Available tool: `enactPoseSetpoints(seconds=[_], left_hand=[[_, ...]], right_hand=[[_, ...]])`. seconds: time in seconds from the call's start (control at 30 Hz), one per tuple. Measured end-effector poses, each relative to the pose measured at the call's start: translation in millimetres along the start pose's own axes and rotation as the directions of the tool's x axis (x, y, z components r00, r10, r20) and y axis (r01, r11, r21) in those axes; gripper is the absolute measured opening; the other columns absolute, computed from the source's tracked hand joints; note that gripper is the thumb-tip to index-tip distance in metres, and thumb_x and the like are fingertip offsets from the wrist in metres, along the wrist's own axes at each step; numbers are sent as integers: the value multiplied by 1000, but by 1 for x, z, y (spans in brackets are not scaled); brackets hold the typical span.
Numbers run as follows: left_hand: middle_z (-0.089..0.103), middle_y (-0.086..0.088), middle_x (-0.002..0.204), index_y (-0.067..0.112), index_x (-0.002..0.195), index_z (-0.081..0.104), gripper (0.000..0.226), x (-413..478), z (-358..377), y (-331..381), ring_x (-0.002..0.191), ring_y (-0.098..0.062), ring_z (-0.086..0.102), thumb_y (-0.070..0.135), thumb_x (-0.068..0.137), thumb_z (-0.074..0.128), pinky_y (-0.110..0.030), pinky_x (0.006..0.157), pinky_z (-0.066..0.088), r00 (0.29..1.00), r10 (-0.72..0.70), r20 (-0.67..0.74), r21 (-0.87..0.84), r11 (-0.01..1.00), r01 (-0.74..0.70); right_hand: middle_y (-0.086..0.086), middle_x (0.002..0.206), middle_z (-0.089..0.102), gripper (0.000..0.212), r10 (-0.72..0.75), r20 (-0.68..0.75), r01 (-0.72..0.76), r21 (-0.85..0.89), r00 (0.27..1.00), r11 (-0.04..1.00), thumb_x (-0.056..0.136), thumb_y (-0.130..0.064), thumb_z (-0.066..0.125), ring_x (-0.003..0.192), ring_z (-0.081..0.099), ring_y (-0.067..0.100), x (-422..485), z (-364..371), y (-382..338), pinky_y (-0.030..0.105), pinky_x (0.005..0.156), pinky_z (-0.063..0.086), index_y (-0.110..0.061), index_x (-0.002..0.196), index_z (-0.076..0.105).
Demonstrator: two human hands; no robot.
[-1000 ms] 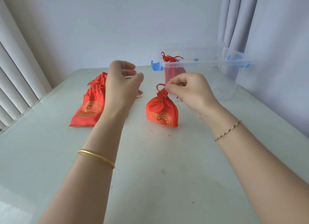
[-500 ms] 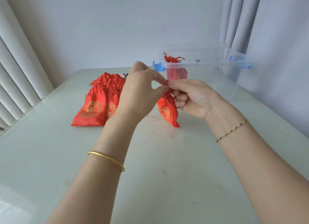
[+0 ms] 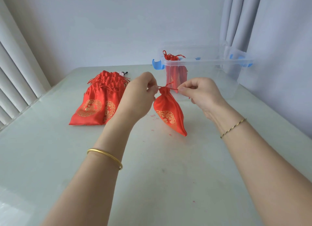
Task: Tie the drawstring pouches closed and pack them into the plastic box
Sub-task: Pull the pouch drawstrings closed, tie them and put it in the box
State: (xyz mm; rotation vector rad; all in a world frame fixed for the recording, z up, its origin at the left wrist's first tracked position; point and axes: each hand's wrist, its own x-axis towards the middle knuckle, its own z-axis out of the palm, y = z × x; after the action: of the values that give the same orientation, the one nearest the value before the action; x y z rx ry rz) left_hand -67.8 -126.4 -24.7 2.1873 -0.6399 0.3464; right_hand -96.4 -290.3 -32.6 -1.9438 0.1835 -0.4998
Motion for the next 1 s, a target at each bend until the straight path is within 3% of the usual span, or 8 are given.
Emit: enactPoseSetpoints(seconds=[0.13, 0.2, 0.27, 0.37, 0.5, 0.73, 0.87, 1.0], left_hand=[[66, -9, 90, 9, 86, 46, 8, 1, -4, 2, 43, 10, 52, 6, 93, 43, -12, 44, 34, 999, -42, 17, -114, 992, 44], [66, -6, 85, 8, 86, 47, 8, -1, -6, 7, 44, 9, 53, 6, 93, 44, -11, 45, 37, 999, -35, 5, -162, 986, 35], [64, 0, 80, 7, 87, 48, 7, -2, -7, 13, 45, 5, 54, 7, 93, 45, -9, 44, 39, 999, -36, -18, -206, 978, 32], [67, 0, 82, 10, 84, 50, 9, 0, -5, 20, 48, -3, 54, 10, 93, 46, -13, 49, 42, 999, -51, -5, -253, 966, 48], [67, -7, 92, 11, 85, 53, 10, 17, -6, 30, 61, -1, 65, 10, 93, 47, -16, 51, 47, 999, -18, 47, -396, 918, 35], [57, 6, 91, 13, 93, 55, 11, 77, -1, 27, 83, -13, 63, 9, 88, 46, -22, 60, 51, 996, -64, -70, -318, 947, 38], [56, 3, 99, 13, 94, 58, 17, 101, 14, 17, 89, -15, 54, 5, 86, 45, -29, 79, 49, 994, -89, -70, -255, 964, 68], [55, -7, 118, 19, 90, 56, 17, 120, 27, 2, 87, -19, 53, 7, 85, 44, -18, 60, 43, 991, -116, -72, -232, 968, 96]], right_hand=[[-5, 104, 55, 36, -3, 63, 5, -45, 998, 999, 75, -12, 72, 77, 52, 5, -1, -13, -14, 10, 53, 35, -22, 107, 58], [0, 105, 59, 38, -2, 180, 14, -69, 984, 997, 74, -19, 75, 72, 54, 7, -9, -15, -25, 8, 48, 37, -18, 108, 58], [5, 95, 62, 36, -16, 260, 62, -170, 965, 983, 72, -24, 77, 67, 55, 11, -16, -10, -30, 23, 55, 48, -9, 101, 61], [17, 73, 62, 32, -73, 198, 132, -301, 977, 944, 74, -23, 73, 63, 56, 20, -19, -5, -31, 39, 66, 51, 5, 84, 62], [12, 55, 57, 30, -64, 140, 108, -339, 988, 934, 79, -18, 67, 41, 49, 7, -11, -23, -42, 14, 40, 34, 11, 79, 60], [6, 60, 59, 24, -147, -202, 149, -3, 968, 989, 83, -16, 63, 35, 52, 2, 60, -70, -96, 18, 37, 34, -15, 63, 50], [-5, 42, 52, 31, -200, -299, 112, -286, 933, 952, 79, -18, 60, 35, 53, 3, 126, -69, -89, 17, 37, 37, -20, 53, 42], [-5, 31, 50, 28, 8, -120, -80, -615, 993, 784, 77, -22, 66, 28, 49, 7, 169, -56, -43, 14, 28, 36, -17, 56, 48]])
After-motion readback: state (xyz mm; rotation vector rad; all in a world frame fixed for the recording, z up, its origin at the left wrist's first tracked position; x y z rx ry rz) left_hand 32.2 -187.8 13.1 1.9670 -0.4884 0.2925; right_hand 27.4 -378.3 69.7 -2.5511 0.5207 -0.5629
